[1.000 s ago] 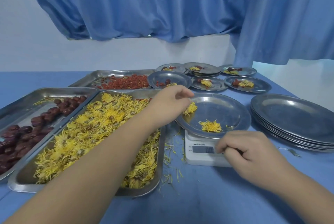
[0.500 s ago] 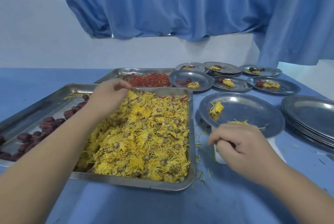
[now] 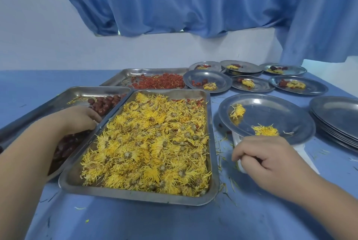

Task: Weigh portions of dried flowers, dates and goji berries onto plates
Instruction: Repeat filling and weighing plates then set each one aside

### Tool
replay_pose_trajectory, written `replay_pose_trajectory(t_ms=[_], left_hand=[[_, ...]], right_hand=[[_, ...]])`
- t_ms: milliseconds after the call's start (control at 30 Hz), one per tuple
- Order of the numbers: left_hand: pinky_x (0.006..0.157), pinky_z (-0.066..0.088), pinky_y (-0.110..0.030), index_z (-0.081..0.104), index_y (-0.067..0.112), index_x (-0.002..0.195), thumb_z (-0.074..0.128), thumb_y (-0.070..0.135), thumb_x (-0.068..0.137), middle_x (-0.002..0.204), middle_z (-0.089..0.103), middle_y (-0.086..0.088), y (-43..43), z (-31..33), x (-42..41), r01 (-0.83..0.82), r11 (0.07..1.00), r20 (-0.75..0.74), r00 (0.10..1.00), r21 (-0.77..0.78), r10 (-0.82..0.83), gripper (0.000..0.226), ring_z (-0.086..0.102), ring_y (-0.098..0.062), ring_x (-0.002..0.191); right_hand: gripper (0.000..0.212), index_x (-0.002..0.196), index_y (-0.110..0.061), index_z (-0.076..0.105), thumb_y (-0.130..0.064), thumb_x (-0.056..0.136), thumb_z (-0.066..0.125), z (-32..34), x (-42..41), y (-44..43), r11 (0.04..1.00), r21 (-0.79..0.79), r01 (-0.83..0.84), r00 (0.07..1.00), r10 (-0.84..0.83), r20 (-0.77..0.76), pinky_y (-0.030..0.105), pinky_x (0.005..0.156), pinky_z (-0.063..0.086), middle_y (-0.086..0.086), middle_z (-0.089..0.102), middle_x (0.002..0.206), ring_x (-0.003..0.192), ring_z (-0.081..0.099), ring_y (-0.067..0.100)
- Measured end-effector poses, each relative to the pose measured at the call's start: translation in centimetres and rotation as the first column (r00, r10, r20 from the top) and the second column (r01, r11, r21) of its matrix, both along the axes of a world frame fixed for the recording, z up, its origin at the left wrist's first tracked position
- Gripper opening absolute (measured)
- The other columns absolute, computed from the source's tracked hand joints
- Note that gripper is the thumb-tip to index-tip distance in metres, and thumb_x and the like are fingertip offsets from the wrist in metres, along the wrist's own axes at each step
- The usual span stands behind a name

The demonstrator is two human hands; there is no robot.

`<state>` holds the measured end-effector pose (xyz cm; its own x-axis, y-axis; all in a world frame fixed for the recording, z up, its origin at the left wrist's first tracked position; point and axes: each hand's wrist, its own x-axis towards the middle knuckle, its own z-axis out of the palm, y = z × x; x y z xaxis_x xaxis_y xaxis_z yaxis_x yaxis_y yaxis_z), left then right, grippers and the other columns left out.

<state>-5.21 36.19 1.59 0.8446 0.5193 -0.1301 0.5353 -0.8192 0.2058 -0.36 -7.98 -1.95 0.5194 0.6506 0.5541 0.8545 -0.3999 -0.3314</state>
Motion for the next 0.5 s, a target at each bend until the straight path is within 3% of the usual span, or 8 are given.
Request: replay_pose_trajectory(t_ms=[133,233,300,500], left_hand=[[0.111,0.035,-0.043,0.066,0.030,0.102,0.056,0.007,0.091,0.113,0.059,0.002,0.0,0.3,-0.2,0.047,0.999,-0.025,0.999,-0.007,-0.047,0.027,0.054,-0.018,0.109],[0.105,0.040,-0.039,0.066,0.029,0.102,0.055,0.004,0.091,0.113,0.063,0.001,-0.1,-0.2,-0.7,0.056,0.998,0.053,0.997,-0.024,-0.055,0.029,0.058,-0.018,0.106],[0.096,0.044,-0.035,0.065,0.028,0.106,0.055,0.003,0.091,0.111,0.067,-0.001,-0.2,-0.8,-1.2,0.059,0.998,0.115,0.992,-0.023,-0.056,0.030,0.062,-0.017,0.100],[0.089,0.049,-0.036,0.062,0.035,0.110,0.063,0.017,0.092,0.107,0.068,0.007,0.4,-1.5,-2.5,0.054,0.998,0.224,0.973,0.012,-0.055,0.026,0.063,-0.015,0.096]], right_hand=[[0.026,0.066,-0.022,0.064,-0.017,0.073,0.040,0.1,-0.2,-0.3,1.000,0.004,0.000,1.000,0.000,-0.004,0.024,0.054,0.043,-0.015,0.053,0.057,0.057,0.050,0.002],[0.024,0.065,-0.025,0.062,-0.007,0.071,0.048,0.1,-0.2,-0.6,1.000,0.016,0.014,1.000,-0.013,-0.022,0.023,0.053,0.041,-0.015,0.052,0.057,0.057,0.049,0.002],[0.022,0.065,-0.024,0.062,-0.008,0.070,0.047,0.2,-0.3,-0.6,1.000,0.003,0.014,1.000,-0.014,-0.024,0.023,0.053,0.042,-0.015,0.053,0.057,0.057,0.050,0.002],[0.021,0.064,-0.021,0.065,-0.011,0.071,0.048,0.3,-0.7,-0.5,0.999,-0.041,0.014,1.000,-0.015,-0.012,0.027,0.052,0.046,-0.014,0.056,0.058,0.058,0.051,0.004]])
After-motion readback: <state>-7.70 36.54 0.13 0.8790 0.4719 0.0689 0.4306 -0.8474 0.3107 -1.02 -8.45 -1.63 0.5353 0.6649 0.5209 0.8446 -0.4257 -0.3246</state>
